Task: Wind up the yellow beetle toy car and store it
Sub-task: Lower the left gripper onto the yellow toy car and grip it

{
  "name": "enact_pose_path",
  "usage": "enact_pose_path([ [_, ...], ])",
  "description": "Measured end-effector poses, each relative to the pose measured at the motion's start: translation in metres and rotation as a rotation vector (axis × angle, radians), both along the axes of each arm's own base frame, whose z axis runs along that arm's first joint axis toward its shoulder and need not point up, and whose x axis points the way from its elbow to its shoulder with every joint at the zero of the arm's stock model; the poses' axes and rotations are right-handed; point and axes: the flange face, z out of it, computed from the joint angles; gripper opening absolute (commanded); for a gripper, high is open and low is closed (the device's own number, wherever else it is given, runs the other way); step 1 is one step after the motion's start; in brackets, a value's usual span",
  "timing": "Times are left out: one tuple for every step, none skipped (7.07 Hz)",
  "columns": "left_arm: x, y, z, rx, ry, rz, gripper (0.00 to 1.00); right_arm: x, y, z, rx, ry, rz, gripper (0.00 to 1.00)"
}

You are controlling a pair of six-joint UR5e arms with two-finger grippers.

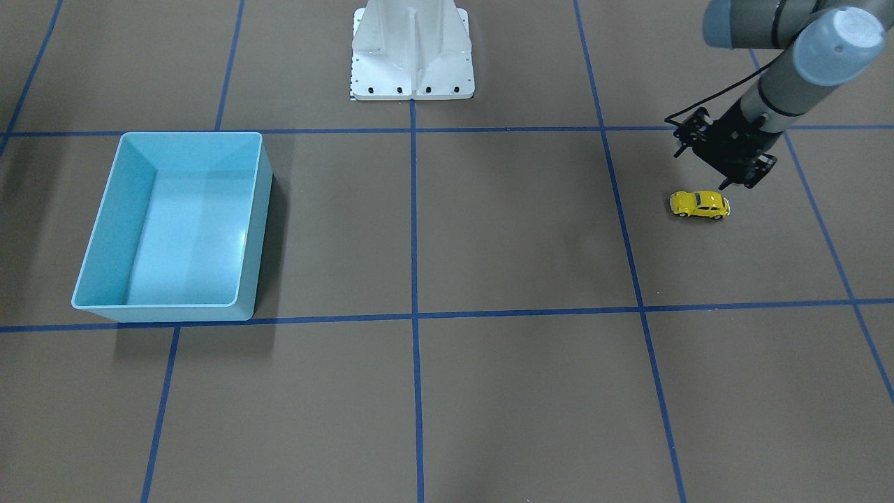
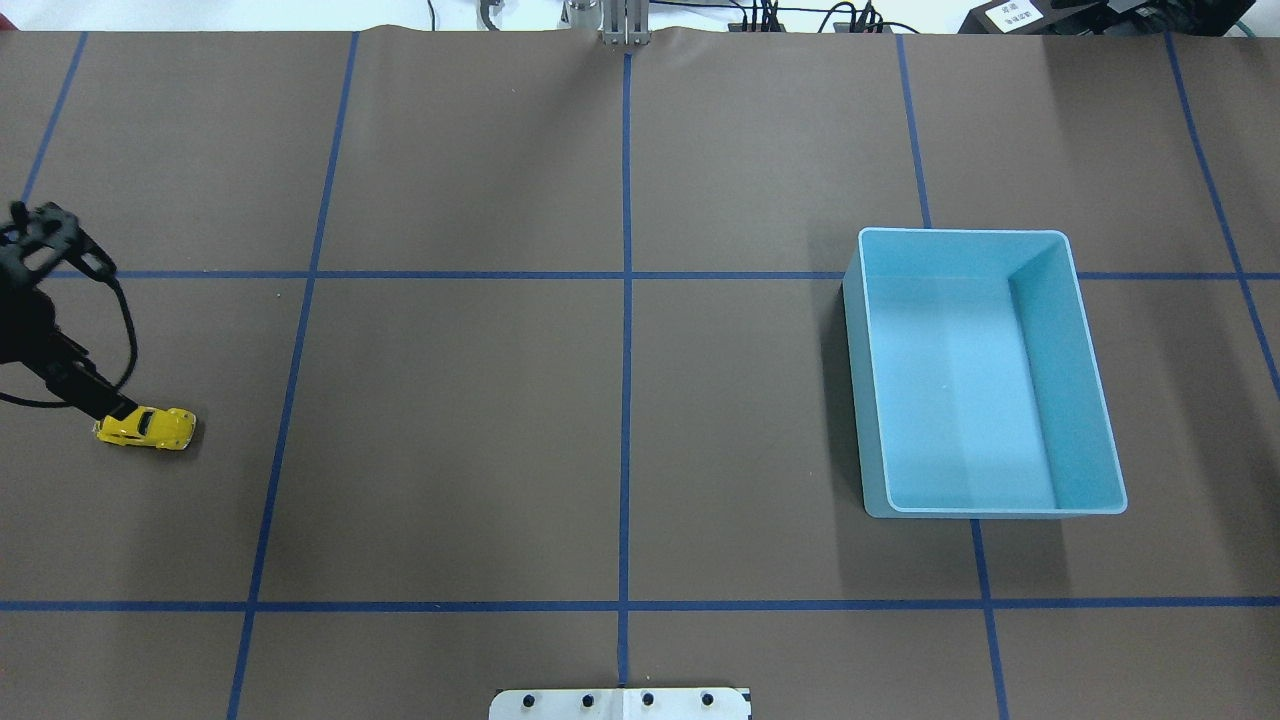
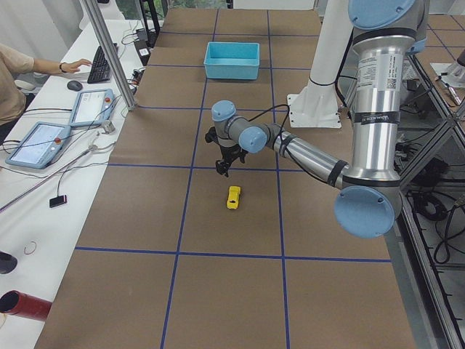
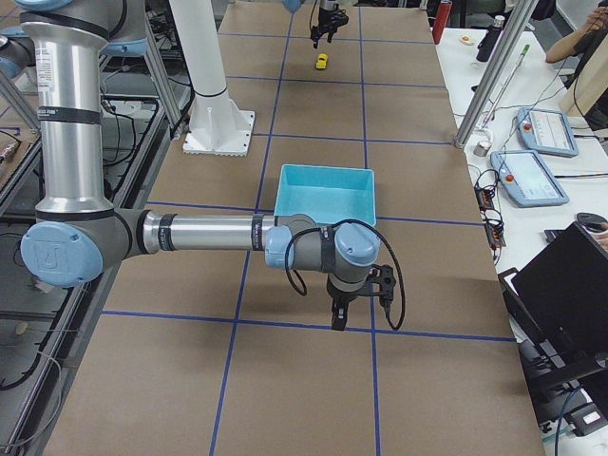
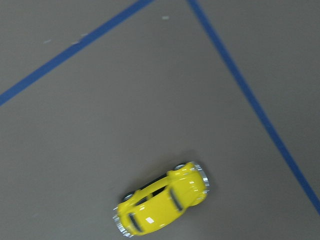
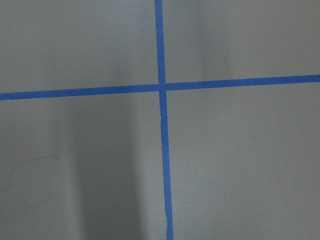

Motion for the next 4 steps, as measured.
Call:
enact_pose_path([
  [0.028, 0.014, -0.012, 0.114, -0.019, 0.088, 1.00, 0.000, -0.001, -0.001, 0.001, 0.000, 0.000, 0.99],
  [0.040, 0.021, -0.014, 0.237, -0.051, 0.172, 1.00, 0.000, -0.001, -0.001, 0.003, 0.000, -0.001, 0.99],
  [0.043, 0.022, -0.010, 0.360, -0.087, 0.266, 1.00, -0.001, -0.002, 0.000, 0.001, 0.002, -0.003, 0.99],
  [0.041, 0.020, -0.004, 0.467, -0.125, 0.356, 1.00, -0.002, -0.003, 0.001, -0.002, 0.003, -0.005, 0.99],
])
